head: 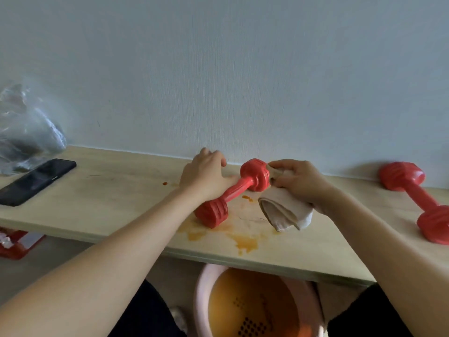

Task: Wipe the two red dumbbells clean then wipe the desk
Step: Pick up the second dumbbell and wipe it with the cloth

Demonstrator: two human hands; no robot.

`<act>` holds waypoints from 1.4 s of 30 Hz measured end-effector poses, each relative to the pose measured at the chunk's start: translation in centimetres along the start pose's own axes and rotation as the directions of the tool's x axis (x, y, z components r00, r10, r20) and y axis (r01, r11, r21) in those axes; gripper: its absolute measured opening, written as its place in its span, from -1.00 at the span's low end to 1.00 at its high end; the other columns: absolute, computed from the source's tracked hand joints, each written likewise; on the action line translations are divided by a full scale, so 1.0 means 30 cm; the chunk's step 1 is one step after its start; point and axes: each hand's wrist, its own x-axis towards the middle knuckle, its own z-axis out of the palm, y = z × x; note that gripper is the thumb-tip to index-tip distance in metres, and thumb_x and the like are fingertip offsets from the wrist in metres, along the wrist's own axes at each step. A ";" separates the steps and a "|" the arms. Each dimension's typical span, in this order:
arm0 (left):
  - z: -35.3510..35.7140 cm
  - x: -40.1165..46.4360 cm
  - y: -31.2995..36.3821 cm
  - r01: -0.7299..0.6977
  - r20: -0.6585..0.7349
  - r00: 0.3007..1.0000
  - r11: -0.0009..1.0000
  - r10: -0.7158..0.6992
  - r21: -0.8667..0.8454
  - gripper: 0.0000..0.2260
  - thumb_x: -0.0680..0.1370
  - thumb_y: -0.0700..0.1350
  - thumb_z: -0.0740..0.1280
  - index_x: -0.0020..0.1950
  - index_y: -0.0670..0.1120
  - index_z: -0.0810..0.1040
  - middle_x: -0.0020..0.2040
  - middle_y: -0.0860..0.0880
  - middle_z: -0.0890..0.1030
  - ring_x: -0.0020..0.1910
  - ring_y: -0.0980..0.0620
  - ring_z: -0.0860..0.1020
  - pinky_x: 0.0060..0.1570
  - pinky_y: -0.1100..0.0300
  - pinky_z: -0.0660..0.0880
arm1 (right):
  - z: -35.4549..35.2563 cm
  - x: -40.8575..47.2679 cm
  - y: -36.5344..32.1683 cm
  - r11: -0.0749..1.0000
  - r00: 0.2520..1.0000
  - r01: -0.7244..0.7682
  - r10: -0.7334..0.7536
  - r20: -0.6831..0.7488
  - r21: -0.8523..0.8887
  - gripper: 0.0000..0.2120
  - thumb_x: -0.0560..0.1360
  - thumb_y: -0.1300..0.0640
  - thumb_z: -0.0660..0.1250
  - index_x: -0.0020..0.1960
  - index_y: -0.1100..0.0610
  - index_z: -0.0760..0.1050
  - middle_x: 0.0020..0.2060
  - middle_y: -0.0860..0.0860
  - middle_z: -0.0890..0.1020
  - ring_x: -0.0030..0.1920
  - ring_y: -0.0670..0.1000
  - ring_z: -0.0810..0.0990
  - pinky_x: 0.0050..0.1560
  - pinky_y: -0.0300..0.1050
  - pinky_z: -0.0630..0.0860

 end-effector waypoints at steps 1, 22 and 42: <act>0.011 0.030 0.024 0.008 0.069 0.998 0.999 -0.011 0.038 -0.51 0.42 0.23 0.33 0.20 -0.04 0.43 0.20 -0.03 0.39 0.15 -0.05 0.45 0.15 0.03 0.42 | -0.010 0.012 0.026 0.997 1.000 -0.009 0.011 -0.028 0.078 -0.77 0.49 0.26 0.32 0.11 0.08 0.58 -0.14 0.05 0.64 -0.19 0.00 0.59 -0.06 -0.08 0.58; 0.191 0.253 0.130 0.433 0.485 0.831 0.864 -0.272 -0.258 -0.94 0.44 -0.25 0.36 -0.11 -0.20 0.56 -0.20 -0.11 0.57 -0.23 -0.01 0.57 -0.27 0.23 0.50 | -0.147 0.116 0.138 0.949 0.963 0.129 -0.050 -0.266 0.289 -0.66 0.43 0.24 0.34 0.17 -0.01 0.57 -0.02 -0.02 0.63 0.02 0.00 0.60 0.13 0.03 0.56; 0.107 0.116 0.075 0.032 -0.149 0.968 0.685 -0.204 -0.728 -0.89 0.49 -0.08 0.36 -0.14 -0.11 0.63 -0.24 -0.04 0.70 -0.18 -0.10 0.66 -0.06 -0.14 0.58 | 0.002 0.112 0.067 0.914 0.888 0.376 -0.308 -0.341 0.152 -0.73 0.48 0.20 0.39 0.09 -0.04 0.41 -0.13 -0.15 0.57 -0.21 -0.15 0.56 -0.27 -0.28 0.49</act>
